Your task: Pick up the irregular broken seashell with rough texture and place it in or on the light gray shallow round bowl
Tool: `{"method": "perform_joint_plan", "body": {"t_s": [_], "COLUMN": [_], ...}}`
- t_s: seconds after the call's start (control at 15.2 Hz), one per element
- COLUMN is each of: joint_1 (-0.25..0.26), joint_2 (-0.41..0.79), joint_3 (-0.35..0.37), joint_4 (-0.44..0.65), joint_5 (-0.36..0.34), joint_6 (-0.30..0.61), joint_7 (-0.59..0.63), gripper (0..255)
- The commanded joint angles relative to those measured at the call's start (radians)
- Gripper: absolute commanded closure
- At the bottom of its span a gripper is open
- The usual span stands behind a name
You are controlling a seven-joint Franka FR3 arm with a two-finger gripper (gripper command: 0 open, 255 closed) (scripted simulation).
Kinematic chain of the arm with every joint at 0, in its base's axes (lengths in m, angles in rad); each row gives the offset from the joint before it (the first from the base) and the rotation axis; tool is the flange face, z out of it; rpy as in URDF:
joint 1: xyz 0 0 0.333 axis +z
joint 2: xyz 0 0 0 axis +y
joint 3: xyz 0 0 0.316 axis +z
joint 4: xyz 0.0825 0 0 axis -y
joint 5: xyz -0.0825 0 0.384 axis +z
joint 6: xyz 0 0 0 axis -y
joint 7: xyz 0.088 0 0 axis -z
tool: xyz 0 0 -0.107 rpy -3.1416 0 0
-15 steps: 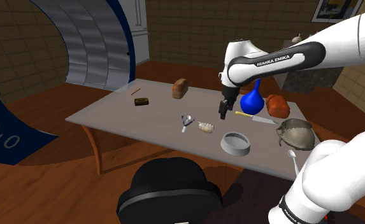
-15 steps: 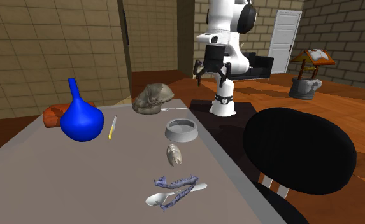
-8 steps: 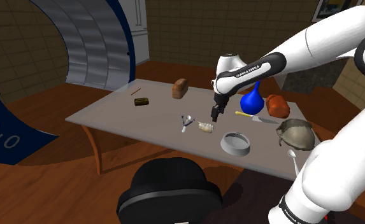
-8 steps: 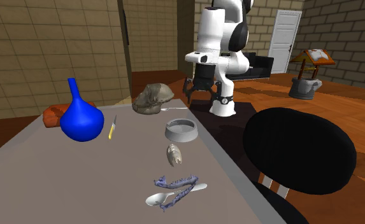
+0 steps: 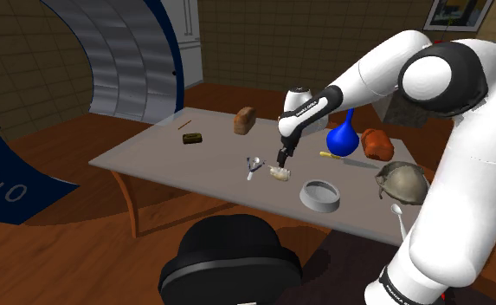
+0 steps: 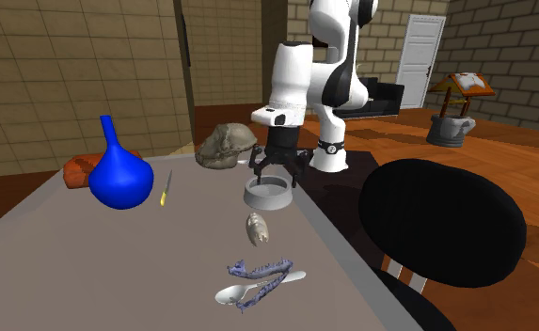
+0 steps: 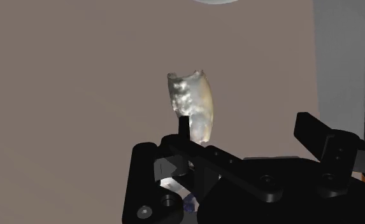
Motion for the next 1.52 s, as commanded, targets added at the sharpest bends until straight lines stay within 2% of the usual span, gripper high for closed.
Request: {"method": "perform_joint_plan", "body": {"t_s": [0.0, 0.13, 0.66, 1.19, 1.25, 1.45], "joint_1": [-0.012, -0.029, -0.051, -0.051, -0.051, -0.051], "joint_2": [0.078, 0.156, 0.253, 0.253, 0.253, 0.253], "joint_3": [0.003, 0.012, 0.030, 0.031, 0.031, 0.031], "joint_4": [0.058, 0.118, 0.138, 0.138, 0.138, 0.138], "joint_5": [0.032, 0.063, 0.096, 0.096, 0.096, 0.096], "joint_6": [0.032, 0.060, 0.139, 0.138, 0.138, 0.138], "joint_7": [-0.034, -0.066, -0.090, -0.090, -0.090, -0.090], "gripper": [0, 0, 0, 0, 255, 255]}}
